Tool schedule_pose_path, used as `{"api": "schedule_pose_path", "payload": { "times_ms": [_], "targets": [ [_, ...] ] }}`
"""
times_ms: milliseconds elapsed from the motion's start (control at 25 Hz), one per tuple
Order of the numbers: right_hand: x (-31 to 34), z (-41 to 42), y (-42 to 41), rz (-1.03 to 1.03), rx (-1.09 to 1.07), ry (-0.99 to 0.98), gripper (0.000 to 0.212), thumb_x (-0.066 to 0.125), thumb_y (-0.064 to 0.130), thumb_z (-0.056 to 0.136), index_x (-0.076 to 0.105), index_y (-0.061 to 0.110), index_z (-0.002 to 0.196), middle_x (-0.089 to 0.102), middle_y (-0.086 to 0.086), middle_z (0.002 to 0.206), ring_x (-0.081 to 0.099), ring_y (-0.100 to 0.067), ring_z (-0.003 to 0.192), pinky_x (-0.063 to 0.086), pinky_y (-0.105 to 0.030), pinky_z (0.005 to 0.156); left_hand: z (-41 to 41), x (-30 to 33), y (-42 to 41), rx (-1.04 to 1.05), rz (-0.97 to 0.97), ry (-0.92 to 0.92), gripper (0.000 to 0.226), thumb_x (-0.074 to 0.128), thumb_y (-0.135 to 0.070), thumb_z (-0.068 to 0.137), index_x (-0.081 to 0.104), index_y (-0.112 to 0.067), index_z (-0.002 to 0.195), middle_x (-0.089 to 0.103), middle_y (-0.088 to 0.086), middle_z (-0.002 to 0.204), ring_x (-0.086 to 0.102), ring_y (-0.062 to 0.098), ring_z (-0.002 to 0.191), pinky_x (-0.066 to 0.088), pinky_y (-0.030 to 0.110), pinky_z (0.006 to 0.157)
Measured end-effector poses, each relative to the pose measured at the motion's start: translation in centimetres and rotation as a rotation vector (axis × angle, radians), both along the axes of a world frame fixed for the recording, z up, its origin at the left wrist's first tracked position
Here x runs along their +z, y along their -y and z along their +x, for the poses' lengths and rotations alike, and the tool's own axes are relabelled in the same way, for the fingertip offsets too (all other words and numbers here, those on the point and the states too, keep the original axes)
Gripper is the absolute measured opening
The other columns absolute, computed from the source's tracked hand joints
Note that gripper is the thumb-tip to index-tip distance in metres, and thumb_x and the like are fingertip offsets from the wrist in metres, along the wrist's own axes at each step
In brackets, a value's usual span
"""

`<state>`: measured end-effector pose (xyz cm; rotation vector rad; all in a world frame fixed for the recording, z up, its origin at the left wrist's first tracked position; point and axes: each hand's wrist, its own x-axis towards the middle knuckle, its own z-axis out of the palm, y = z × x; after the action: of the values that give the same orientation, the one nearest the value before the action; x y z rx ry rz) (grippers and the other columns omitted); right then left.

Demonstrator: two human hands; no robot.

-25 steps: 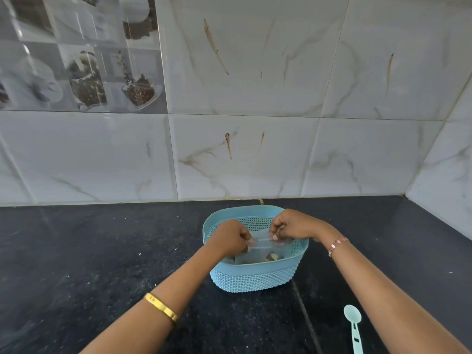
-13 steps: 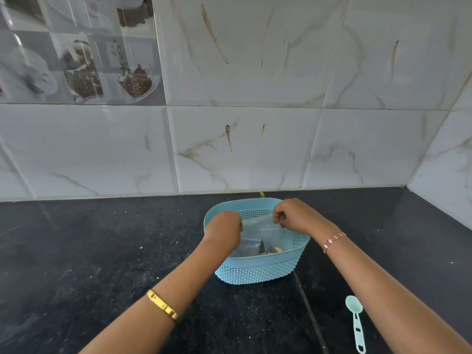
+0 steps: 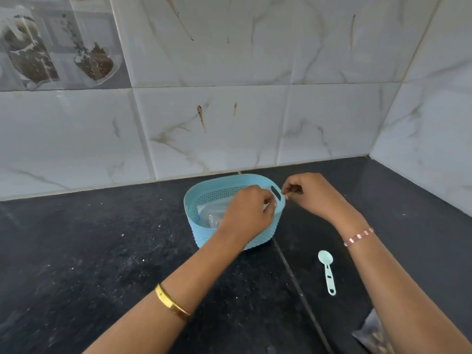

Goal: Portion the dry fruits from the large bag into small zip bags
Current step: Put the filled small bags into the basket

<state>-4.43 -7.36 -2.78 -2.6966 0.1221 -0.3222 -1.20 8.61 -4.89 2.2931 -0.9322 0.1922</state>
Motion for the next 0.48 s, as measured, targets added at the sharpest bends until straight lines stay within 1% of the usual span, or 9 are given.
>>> {"api": "schedule_pose_path", "payload": {
  "times_ms": [40,160,280,360,400,480],
  "targets": [
    [0.0,-1.4,0.6,0.003,-0.038,0.011,0.011,0.062,0.01,0.083,0.069,0.017,0.084,0.064,0.006,0.08,0.059,-0.01,0.078,0.047,-0.026,0.076,-1.2,-0.1,0.7,-0.058,-0.032,-0.024,0.02,0.054,-0.019,0.088,0.071,-0.011,0.095,0.07,0.008,0.096,0.063,0.022,0.088,0.048,0.033,0.081],
    [-0.4,-6.5,2.8,0.049,-0.194,0.028,0.011,0.064,0.009,0.081,0.068,0.019,0.078,0.065,0.004,0.077,0.06,-0.011,0.074,0.046,-0.024,0.072,-4.8,-1.3,3.1,-0.239,-0.076,-0.17,0.016,0.058,-0.018,0.087,0.072,-0.013,0.092,0.07,0.005,0.091,0.061,0.013,0.078,0.043,0.02,0.072],
    [-1.3,-11.3,4.3,0.074,-0.332,-0.033,0.01,0.064,0.008,0.081,0.069,0.016,0.078,0.064,0.002,0.075,0.059,-0.012,0.072,0.043,-0.022,0.069,-7.6,-3.4,5.7,-0.37,-0.065,-0.36,0.016,0.059,-0.016,0.086,0.072,-0.01,0.091,0.073,0.007,0.089,0.063,0.01,0.076,0.043,0.011,0.067],
    [-2.4,-14.0,5.4,0.071,-0.423,-0.093,0.009,0.064,0.008,0.081,0.07,0.014,0.08,0.066,-0.001,0.078,0.059,-0.014,0.074,0.04,-0.021,0.069,-9.3,-5.0,7.6,-0.431,-0.02,-0.455,0.016,0.059,-0.015,0.085,0.072,-0.009,0.092,0.073,0.008,0.089,0.062,0.01,0.074,0.043,0.01,0.066],
    [-3.0,-15.0,6.0,0.069,-0.459,-0.12,0.007,0.064,0.009,0.081,0.07,0.013,0.08,0.067,-0.003,0.081,0.059,-0.015,0.075,0.039,-0.02,0.07,-9.9,-5.7,8.4,-0.443,-0.001,-0.485,0.017,0.059,-0.015,0.085,0.072,-0.008,0.093,0.073,0.008,0.091,0.064,0.012,0.076,0.044,0.012,0.068],
    [-4.5,-16.8,7.2,0.061,-0.518,-0.17,0.008,0.063,0.008,0.081,0.071,0.008,0.081,0.069,-0.005,0.088,0.059,-0.015,0.078,0.038,-0.019,0.071,-10.9,-7.2,9.8,-0.43,0.024,-0.549,0.019,0.058,-0.013,0.084,0.071,-0.008,0.096,0.073,0.009,0.093,0.067,0.018,0.087,0.047,0.018,0.077]
  ]
}}
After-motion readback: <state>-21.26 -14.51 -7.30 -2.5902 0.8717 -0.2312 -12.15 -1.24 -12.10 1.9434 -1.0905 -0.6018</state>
